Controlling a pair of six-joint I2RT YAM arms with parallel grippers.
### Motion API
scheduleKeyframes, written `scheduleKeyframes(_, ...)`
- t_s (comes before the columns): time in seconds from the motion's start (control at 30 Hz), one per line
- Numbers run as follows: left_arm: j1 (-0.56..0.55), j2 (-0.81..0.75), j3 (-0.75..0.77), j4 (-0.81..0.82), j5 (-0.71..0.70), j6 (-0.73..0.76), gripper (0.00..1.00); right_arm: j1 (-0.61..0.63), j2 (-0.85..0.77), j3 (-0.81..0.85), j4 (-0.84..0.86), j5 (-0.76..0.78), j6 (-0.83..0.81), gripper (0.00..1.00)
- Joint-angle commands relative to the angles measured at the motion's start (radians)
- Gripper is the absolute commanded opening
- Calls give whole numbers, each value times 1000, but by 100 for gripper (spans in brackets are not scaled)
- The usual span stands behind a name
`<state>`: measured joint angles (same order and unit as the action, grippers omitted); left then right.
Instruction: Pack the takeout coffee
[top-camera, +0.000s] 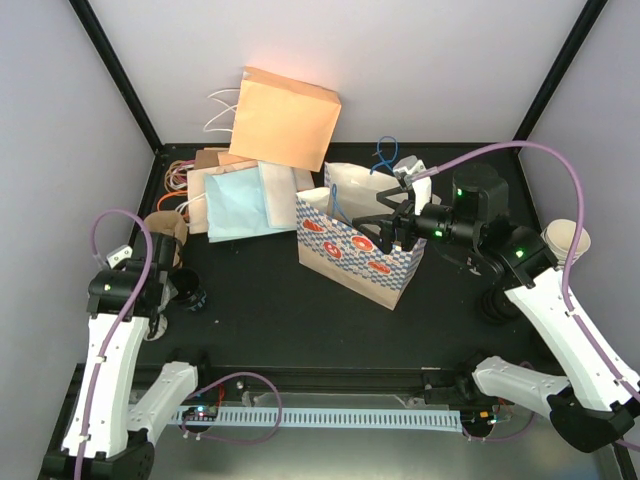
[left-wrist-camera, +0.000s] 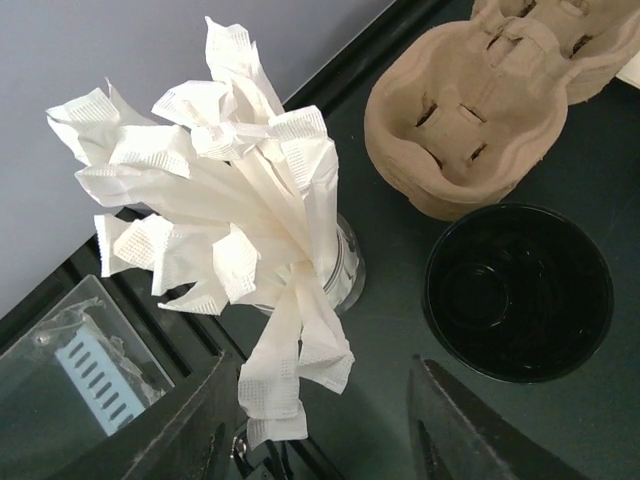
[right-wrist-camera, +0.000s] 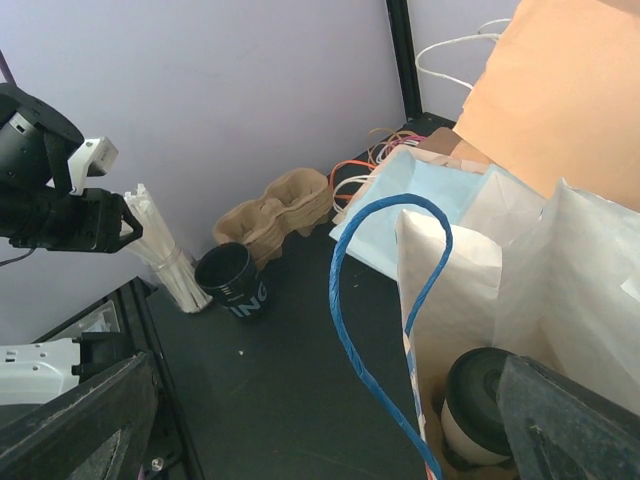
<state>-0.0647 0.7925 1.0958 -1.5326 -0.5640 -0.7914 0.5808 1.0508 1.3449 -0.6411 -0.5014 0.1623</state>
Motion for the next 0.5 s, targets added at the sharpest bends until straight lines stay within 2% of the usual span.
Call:
scheduleKeyframes(0.0,9,4,3,-20,10,-17,43,4,2,19,26,-22,5,96)
scheduleKeyframes(0.23,10,-19,29,-20,12,-11,9,4,4,17,30,-22,8,96)
scheduleKeyframes(0.47,9,-37,47,-20,9,-2,3,4,7,19,29,-24,9,97)
